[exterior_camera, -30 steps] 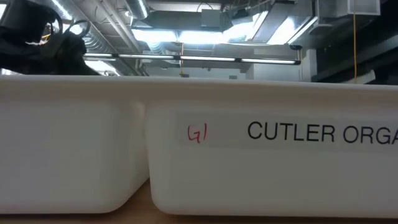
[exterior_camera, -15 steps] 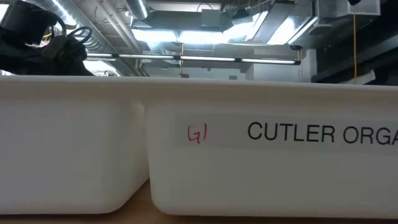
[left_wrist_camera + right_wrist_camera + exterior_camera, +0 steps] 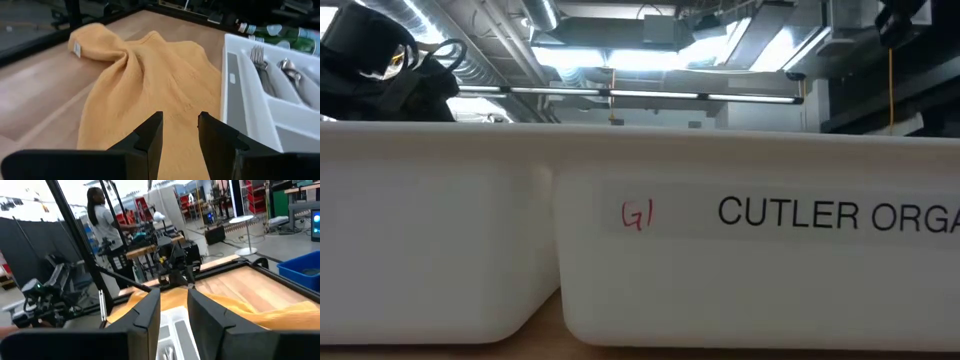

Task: Sort silverware
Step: Return to Home Position

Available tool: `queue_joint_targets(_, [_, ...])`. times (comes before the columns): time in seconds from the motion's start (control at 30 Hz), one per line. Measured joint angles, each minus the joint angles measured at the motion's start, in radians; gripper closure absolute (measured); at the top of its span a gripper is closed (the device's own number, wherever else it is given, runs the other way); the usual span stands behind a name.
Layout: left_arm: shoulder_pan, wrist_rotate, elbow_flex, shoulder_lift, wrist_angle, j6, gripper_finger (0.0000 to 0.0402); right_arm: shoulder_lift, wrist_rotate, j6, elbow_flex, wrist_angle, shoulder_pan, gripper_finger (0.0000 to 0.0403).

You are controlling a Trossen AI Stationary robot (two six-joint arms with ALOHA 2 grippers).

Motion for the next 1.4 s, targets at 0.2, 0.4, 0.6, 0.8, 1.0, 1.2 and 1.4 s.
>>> queue_joint_targets(0.2, [0.000, 0.000, 0.000, -0.002, 0.046, 0.152, 0.0290, -0.015, -0.001, 0.003, -0.158, 0.175, 0.000, 0.0303])
queue_joint_targets(0.4, [0.000, 0.003, 0.000, -0.002, 0.124, 0.257, 0.0290, -0.015, -0.004, 0.004, -0.281, 0.325, 0.000, 0.0303])
queue_joint_targets(0.6, [0.000, 0.069, 0.000, -0.002, 0.186, 0.285, 0.0290, -0.015, -0.035, 0.026, -0.349, 0.365, 0.000, 0.0303])
queue_joint_targets(0.8, [0.000, 0.224, 0.000, -0.002, 0.261, 0.304, 0.0290, -0.015, -0.035, 0.056, -0.431, 0.367, 0.000, 0.0303])
queue_joint_targets(1.0, [-0.001, 0.323, 0.000, -0.002, 0.350, 0.324, 0.0290, -0.015, -0.036, 0.215, -0.533, 0.363, 0.000, 0.0304])
queue_joint_targets(1.2, [0.000, 0.326, 0.000, -0.033, 0.360, 0.312, 0.0290, -0.008, -0.036, 0.320, -0.539, 0.325, 0.000, 0.0304])
queue_joint_targets(1.4, [0.000, 0.326, 0.000, -0.139, 0.356, 0.318, 0.0290, -0.009, -0.061, 0.316, -0.540, 0.322, 0.000, 0.0304])
